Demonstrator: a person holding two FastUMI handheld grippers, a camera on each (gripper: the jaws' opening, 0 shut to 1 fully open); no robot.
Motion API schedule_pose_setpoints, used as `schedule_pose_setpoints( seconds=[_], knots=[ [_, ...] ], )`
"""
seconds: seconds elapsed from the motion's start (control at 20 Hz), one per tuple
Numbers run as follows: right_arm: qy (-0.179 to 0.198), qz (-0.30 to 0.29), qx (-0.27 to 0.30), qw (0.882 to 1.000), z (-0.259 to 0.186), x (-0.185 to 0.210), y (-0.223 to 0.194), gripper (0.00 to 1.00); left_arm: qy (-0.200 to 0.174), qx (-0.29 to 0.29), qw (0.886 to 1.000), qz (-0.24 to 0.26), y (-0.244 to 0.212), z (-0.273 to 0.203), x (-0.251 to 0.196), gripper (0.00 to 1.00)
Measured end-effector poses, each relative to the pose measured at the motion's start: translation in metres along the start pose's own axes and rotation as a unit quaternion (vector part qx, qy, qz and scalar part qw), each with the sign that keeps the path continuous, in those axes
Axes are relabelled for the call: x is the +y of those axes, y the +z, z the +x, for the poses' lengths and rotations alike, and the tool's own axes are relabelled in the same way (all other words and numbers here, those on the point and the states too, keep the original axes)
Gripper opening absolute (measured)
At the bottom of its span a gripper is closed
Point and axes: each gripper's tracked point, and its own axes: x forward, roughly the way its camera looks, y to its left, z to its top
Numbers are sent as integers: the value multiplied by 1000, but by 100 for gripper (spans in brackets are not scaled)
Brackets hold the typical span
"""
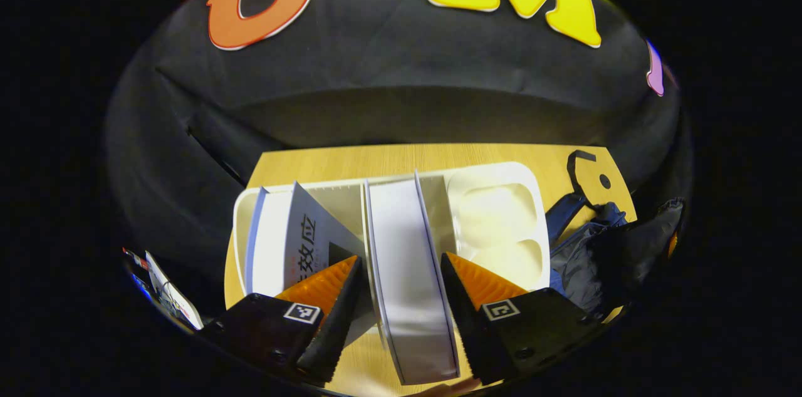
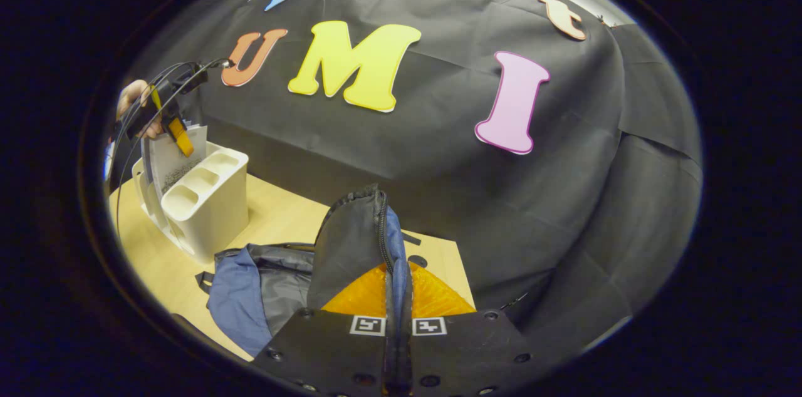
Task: Open the schoolbag, grab two books from the bookshelf and put them into the schoolbag.
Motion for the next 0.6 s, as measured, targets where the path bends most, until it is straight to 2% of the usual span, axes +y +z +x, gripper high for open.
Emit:
schedule_pose_setpoints(
  seconds=[0.1, 0.2, 0.4, 0.6],
  knots=[
    [1, 1, -1, 1000, 1, 1, -2, 1, -25, -3, 1000, 6, 2, -4, -10, 67],
    [3, 0, -1, 1000, 0, 1, -3, 1, -38, -4, 999, 2, -1, -7, -14, 49],
    [0, -5, 0, 1000, 2, 2, -9, 1, -36, -8, 999, 3, -10, -18, -15, 46],
    [-2, -11, -1, 1000, 2, 5, -11, 1, -41, -31, 998, -19, -21, -38, -10, 46]
  ],
)
